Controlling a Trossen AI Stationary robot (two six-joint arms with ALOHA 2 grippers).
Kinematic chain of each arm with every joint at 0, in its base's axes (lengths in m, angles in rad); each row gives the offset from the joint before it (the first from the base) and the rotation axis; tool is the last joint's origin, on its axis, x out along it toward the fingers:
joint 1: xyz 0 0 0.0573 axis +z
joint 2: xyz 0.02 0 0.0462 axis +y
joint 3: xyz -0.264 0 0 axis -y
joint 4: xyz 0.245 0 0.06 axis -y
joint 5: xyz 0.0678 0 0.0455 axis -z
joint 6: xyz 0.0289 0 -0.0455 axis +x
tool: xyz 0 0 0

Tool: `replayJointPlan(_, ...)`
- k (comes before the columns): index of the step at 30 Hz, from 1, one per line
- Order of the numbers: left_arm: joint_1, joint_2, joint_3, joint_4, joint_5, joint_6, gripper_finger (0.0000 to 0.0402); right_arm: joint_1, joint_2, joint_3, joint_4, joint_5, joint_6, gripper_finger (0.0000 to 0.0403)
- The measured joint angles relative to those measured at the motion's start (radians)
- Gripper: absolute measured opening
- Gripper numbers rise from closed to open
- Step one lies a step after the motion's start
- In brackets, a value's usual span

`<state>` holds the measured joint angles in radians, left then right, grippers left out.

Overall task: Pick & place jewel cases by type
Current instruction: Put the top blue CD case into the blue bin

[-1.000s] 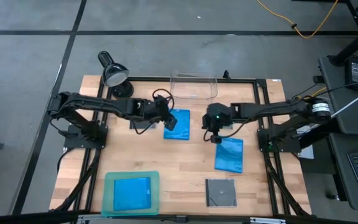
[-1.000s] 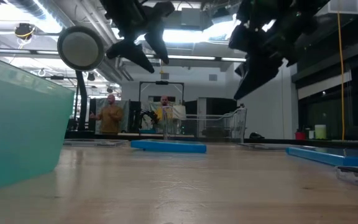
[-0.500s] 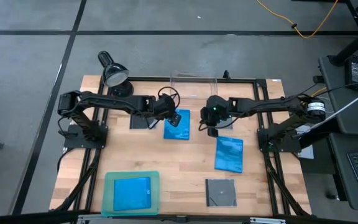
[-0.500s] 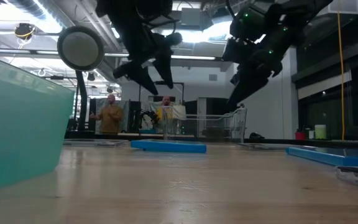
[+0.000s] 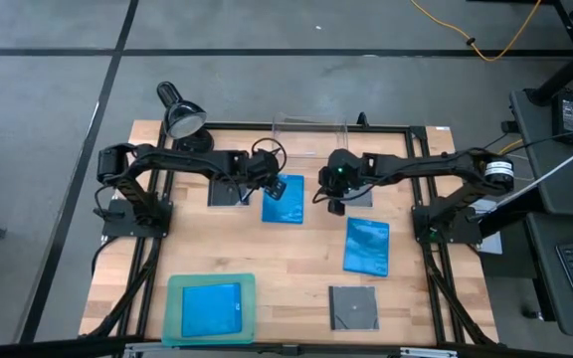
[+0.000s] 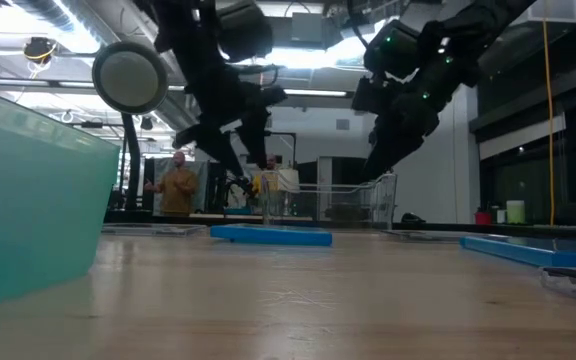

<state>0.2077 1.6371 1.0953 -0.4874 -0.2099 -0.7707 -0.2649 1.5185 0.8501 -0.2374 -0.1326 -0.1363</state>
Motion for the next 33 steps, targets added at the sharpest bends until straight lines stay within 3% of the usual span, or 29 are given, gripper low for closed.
replayJointPlan(17, 0.019, 0.0, -0.151, 0.145, 0.064, -0.058, 0.0212, 0.0, 0.128, 0.0, 0.057, -0.011, -0.003, 0.0012)
replayJointPlan(33, 0.038, 0.102, -0.157, 0.246, 0.163, -0.057, 0.0212, -0.001, 0.204, 0.0, 0.128, -0.046, -0.029, 0.0012)
